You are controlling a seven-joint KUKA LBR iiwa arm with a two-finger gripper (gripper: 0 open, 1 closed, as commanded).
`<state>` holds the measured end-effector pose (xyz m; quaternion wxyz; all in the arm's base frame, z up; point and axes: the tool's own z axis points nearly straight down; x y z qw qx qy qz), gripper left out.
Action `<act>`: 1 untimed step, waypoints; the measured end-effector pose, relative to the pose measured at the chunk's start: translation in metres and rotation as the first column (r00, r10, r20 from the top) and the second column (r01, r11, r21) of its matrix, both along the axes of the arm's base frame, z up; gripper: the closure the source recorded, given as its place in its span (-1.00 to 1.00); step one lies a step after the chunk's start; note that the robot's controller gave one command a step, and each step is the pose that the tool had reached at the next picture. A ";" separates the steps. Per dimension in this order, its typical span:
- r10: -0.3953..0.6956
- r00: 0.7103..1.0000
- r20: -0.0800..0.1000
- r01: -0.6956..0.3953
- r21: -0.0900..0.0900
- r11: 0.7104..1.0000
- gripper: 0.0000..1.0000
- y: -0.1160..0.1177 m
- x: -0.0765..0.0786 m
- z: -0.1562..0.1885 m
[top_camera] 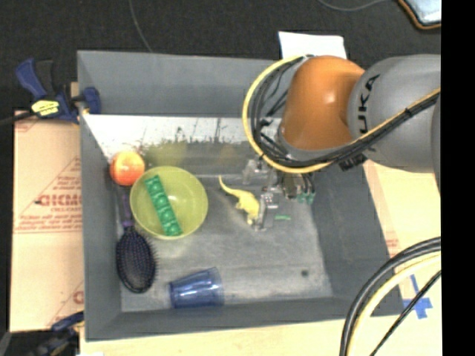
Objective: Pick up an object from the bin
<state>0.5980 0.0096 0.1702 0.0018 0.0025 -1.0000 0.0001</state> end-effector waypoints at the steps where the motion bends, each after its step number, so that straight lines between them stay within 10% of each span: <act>1: 0.000 1.000 0.008 0.000 0.000 1.000 -1.00 0.000 0.001 0.005</act>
Offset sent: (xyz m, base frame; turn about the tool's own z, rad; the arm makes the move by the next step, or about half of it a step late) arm 0.0443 -0.0184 -0.1002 0.2391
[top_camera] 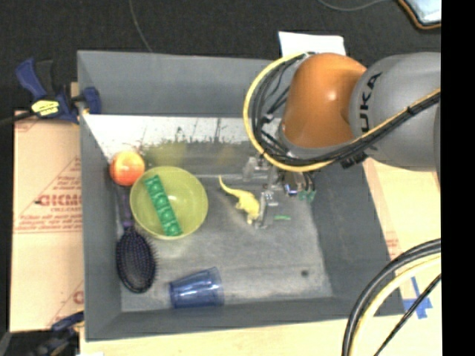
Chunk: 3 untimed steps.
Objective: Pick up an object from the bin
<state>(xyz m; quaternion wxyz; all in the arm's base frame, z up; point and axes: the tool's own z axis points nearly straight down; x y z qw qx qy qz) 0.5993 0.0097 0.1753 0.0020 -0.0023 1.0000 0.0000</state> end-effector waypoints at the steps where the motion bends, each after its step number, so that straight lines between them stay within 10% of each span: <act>1: -0.207 0.978 0.005 0.207 0.002 0.978 -1.00 -0.017 0.040 -0.089; 3: -0.234 0.972 0.006 0.234 0.002 0.972 -1.00 -0.018 0.047 -0.108</act>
Offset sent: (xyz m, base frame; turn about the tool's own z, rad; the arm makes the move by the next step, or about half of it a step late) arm 0.0345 -0.0027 -0.1053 0.2175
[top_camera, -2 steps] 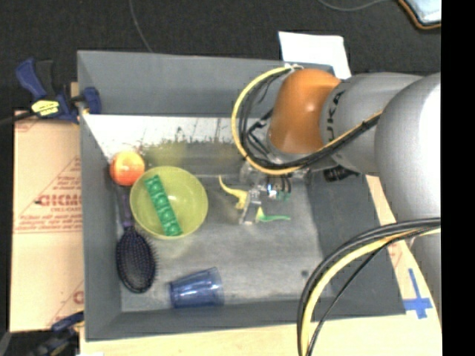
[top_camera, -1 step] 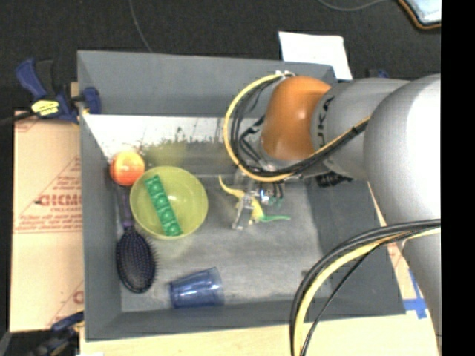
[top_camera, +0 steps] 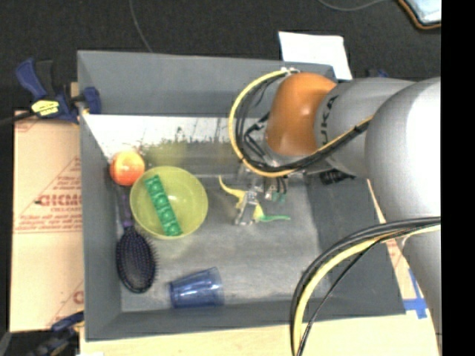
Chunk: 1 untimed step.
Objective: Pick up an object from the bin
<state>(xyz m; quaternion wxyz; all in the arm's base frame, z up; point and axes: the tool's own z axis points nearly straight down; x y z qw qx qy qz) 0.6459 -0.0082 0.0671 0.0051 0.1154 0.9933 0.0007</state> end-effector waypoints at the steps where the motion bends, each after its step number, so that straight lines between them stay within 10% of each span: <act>1: 0.019 1.000 0.005 -0.019 -0.002 1.000 -1.00 0.010 -0.007 0.005</act>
Offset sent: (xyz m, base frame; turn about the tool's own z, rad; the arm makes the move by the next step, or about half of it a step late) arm -0.0012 0.0017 0.0010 -0.0034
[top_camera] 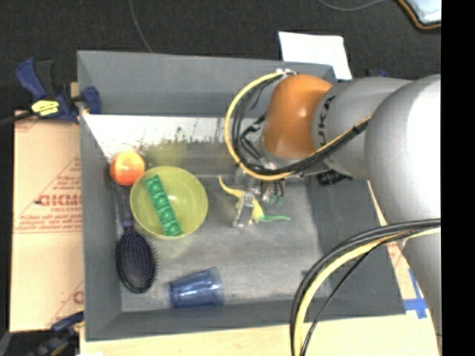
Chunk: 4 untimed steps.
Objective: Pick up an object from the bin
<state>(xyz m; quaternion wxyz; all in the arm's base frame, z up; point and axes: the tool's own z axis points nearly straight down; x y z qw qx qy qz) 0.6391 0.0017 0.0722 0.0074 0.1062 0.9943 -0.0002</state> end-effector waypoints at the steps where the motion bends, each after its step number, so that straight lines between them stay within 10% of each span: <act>1: -0.015 1.000 0.007 0.015 0.001 1.000 1.00 -0.009 0.008 -0.002; 4: -0.014 1.000 0.010 0.014 0.001 1.000 1.00 -0.010 0.008 0.034</act>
Offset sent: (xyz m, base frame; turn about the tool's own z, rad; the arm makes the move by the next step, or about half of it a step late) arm 0.0000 0.0000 0.0000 0.0000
